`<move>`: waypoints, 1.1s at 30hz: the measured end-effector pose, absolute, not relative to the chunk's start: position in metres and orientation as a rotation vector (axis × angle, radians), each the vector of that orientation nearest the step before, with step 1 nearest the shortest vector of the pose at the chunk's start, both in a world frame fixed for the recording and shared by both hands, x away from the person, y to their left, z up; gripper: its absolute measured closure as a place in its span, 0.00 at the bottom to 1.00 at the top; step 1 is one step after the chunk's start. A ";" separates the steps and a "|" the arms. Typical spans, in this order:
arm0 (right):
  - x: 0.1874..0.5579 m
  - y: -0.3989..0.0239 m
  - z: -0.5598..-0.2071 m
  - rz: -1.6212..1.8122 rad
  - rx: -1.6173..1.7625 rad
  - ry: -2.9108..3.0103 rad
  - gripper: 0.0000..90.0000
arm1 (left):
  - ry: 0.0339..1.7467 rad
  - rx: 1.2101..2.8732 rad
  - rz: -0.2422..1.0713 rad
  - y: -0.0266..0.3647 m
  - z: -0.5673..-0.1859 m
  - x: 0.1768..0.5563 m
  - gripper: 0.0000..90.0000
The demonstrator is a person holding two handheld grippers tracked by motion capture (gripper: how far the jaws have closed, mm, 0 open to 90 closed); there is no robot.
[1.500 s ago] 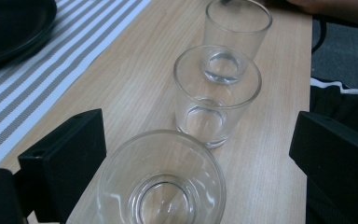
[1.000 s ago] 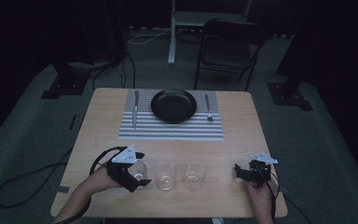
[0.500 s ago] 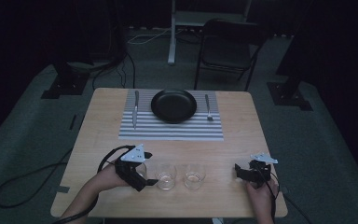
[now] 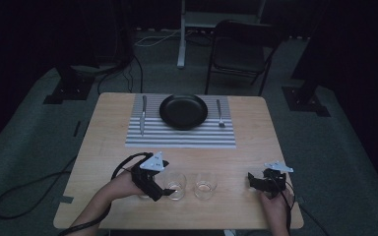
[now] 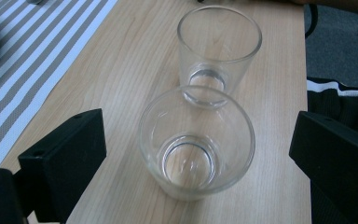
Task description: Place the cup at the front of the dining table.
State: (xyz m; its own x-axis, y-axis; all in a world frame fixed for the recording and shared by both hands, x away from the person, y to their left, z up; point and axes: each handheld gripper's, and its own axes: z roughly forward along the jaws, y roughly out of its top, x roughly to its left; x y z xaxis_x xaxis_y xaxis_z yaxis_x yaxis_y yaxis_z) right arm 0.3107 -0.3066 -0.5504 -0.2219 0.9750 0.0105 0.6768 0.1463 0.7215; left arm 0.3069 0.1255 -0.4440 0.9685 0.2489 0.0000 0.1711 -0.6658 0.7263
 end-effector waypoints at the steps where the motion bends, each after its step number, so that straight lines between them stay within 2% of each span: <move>1: 0.311 -0.307 -0.550 0.847 1.574 1.963 0.13 | 0.291 2.316 0.121 0.124 -0.444 0.308 0.05; 33: 0.311 -0.307 -0.550 0.847 1.574 1.963 0.13 | 0.202 2.419 0.057 0.061 -0.446 0.318 0.05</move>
